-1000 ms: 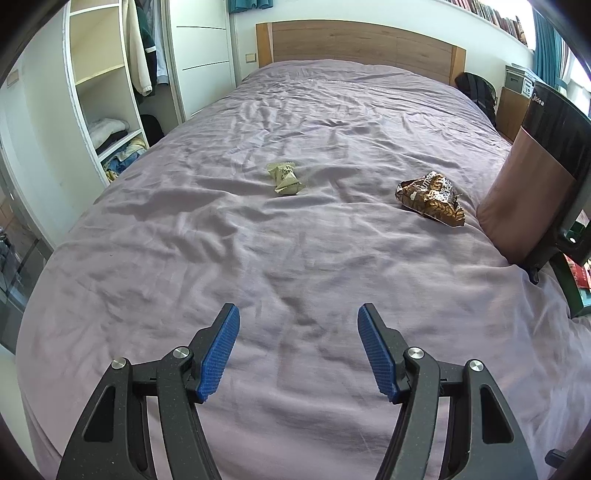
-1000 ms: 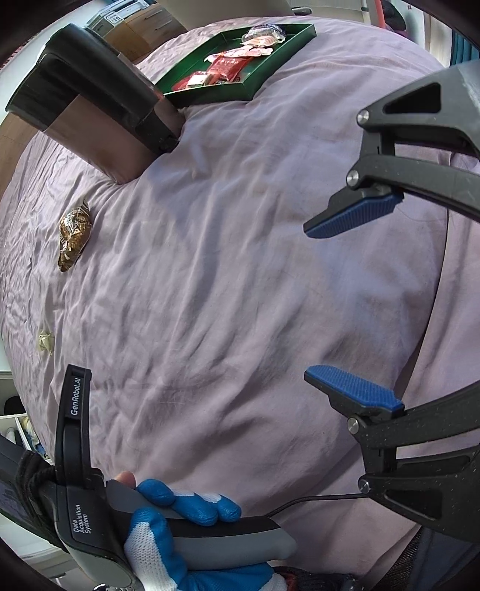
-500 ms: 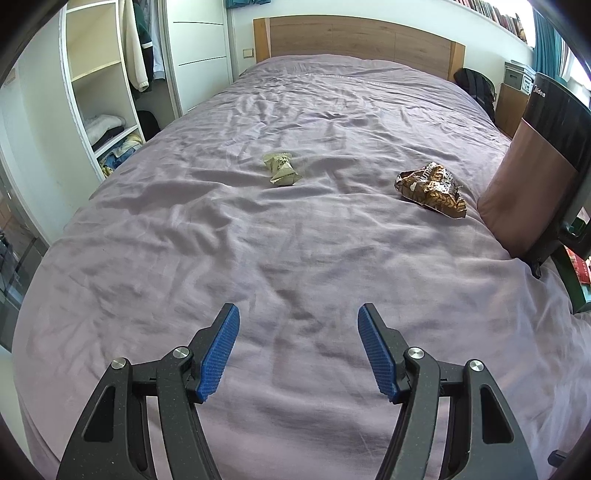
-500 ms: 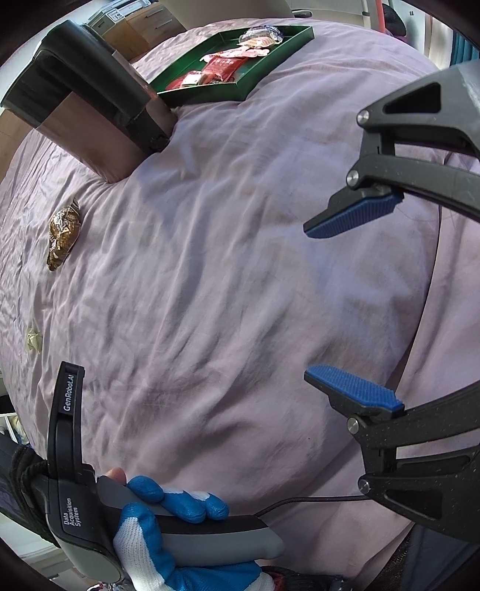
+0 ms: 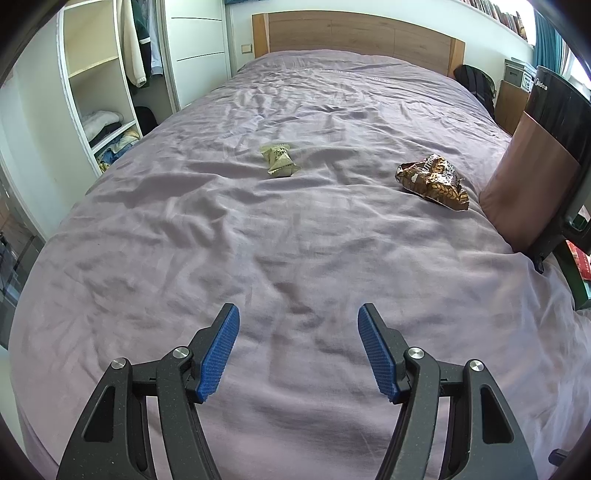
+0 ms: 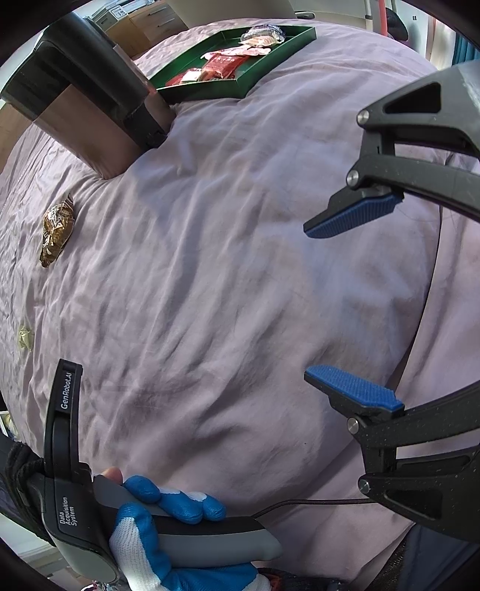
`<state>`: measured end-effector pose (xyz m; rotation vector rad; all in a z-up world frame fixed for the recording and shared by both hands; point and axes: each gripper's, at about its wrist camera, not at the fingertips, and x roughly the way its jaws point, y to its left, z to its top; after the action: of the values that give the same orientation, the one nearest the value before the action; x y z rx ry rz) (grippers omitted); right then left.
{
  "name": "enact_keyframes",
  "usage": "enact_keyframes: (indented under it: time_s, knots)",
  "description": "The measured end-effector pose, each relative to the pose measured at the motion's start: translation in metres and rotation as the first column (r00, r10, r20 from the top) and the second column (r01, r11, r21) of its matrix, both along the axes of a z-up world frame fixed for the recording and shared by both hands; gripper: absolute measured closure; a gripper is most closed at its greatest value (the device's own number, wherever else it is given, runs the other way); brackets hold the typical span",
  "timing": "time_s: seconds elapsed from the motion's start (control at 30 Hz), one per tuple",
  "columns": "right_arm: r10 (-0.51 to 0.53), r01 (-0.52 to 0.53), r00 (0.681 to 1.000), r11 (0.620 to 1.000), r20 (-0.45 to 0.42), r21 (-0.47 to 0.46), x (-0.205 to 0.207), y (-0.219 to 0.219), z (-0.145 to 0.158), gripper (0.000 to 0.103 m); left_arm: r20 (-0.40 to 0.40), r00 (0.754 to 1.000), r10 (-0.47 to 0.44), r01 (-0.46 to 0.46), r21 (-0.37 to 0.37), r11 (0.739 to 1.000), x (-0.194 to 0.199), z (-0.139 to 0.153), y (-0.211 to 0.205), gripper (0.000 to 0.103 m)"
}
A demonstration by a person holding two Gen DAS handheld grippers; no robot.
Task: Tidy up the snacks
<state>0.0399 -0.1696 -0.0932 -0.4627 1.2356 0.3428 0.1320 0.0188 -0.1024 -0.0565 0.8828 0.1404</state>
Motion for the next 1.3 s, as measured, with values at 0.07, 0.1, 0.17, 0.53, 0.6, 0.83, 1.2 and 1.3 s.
enact_keyframes:
  time_s: [0.07,0.1,0.17,0.53,0.6,0.83,1.2,1.3]
  knots:
    - [0.001,-0.001,1.000,1.000,-0.003,-0.003,0.000,0.000,-0.001,0.000,-0.004,1.000,-0.001,0.001,0.001,1.000,0.001,-0.002,0.000,0.042]
    - [0.002,-0.002,1.000,1.000,-0.004,-0.005,0.000,0.000,-0.001,0.000,-0.007,1.000,-0.002,0.002,0.001,1.000,0.001,-0.003,-0.001,0.042]
    - [0.001,-0.001,1.000,1.000,-0.007,-0.006,0.001,0.000,-0.002,0.000,-0.010,1.000,-0.002,0.002,0.000,1.000,0.001,-0.004,-0.001,0.042]
    - [0.003,-0.003,1.000,1.000,-0.018,-0.012,0.003,0.000,-0.008,0.000,-0.013,1.000,-0.011,0.011,-0.001,1.000,0.001,-0.007,-0.002,0.042]
    - [0.003,-0.004,1.000,1.000,-0.020,-0.014,0.003,0.001,-0.009,0.000,-0.013,1.000,-0.011,0.011,-0.003,1.000,0.001,-0.007,-0.002,0.042]
    - [0.001,-0.002,1.000,1.000,-0.021,-0.017,0.003,0.002,-0.010,0.000,-0.012,1.000,-0.013,0.013,-0.004,1.000,0.001,-0.008,-0.002,0.042]
    - [-0.006,0.005,1.000,1.000,-0.024,-0.020,0.004,0.001,-0.013,0.000,-0.009,0.999,-0.048,0.048,-0.009,0.999,-0.001,-0.006,-0.011,0.042]
    - [-0.015,0.015,1.000,1.000,-0.020,-0.016,0.004,-0.001,-0.013,0.000,-0.012,0.998,-0.067,0.067,-0.013,0.998,-0.003,-0.006,-0.015,0.042]
